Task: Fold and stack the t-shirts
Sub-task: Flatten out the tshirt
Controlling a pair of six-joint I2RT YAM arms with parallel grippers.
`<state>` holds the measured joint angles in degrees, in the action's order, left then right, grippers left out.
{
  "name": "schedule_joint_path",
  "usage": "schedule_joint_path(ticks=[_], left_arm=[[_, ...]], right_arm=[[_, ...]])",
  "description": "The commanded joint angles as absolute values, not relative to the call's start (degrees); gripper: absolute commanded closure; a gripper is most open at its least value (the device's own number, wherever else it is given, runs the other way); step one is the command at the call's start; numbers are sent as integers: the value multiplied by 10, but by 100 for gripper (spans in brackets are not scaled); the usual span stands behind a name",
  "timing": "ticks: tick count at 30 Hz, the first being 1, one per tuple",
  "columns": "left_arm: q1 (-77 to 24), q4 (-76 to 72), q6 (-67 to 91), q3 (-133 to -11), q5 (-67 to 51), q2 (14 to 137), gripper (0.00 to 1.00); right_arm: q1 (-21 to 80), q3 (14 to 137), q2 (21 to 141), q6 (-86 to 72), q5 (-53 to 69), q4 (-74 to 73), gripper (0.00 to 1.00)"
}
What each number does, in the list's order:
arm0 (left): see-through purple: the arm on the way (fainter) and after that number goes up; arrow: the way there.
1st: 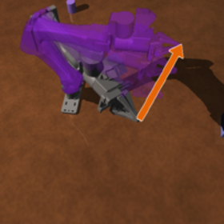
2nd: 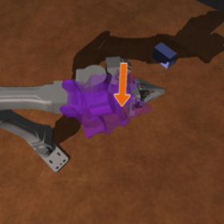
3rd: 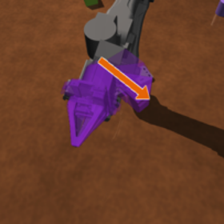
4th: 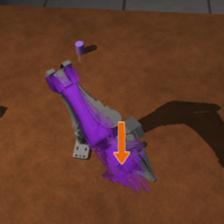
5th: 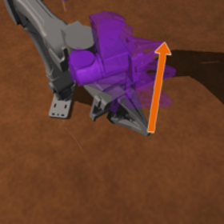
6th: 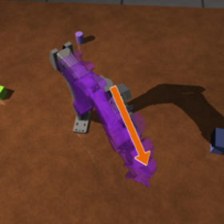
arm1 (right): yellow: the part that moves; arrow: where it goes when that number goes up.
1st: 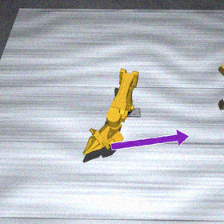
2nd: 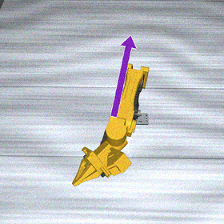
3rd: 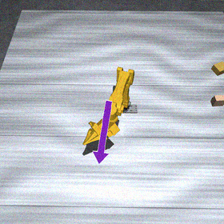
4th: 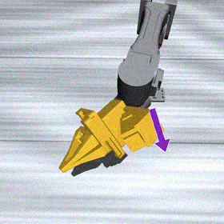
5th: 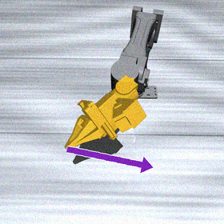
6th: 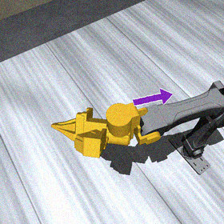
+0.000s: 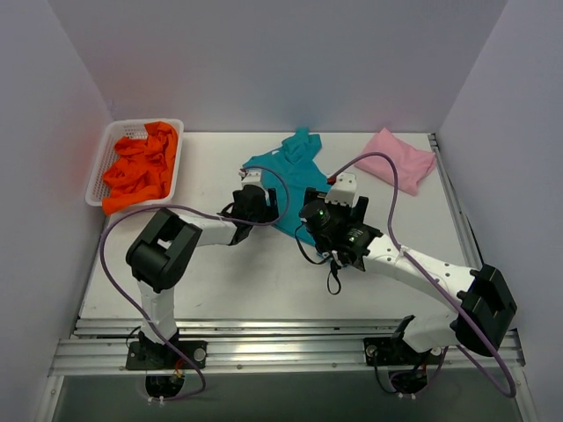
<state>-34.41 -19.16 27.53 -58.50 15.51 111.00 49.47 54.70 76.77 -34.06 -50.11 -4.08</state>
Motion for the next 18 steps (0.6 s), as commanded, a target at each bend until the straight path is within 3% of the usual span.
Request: schedule_joint_path(ticks=[1, 4, 9, 13, 18], left_arm=[[-345, -206, 268, -627, 121, 1133, 15], [-345, -202, 272, -631, 112, 1143, 30], [-345, -185, 282, -632, 118, 1142, 97], [-369, -184, 299, -571, 170, 1053, 98], [-457, -65, 367, -509, 321, 886, 98]], right_arm=[[489, 543, 761, -345, -519, -49, 0], [486, 541, 762, -345, -519, -50, 0], [480, 541, 765, -345, -519, -47, 0], [477, 539, 772, -346, -515, -44, 0], [479, 548, 784, -347, -495, -44, 0]])
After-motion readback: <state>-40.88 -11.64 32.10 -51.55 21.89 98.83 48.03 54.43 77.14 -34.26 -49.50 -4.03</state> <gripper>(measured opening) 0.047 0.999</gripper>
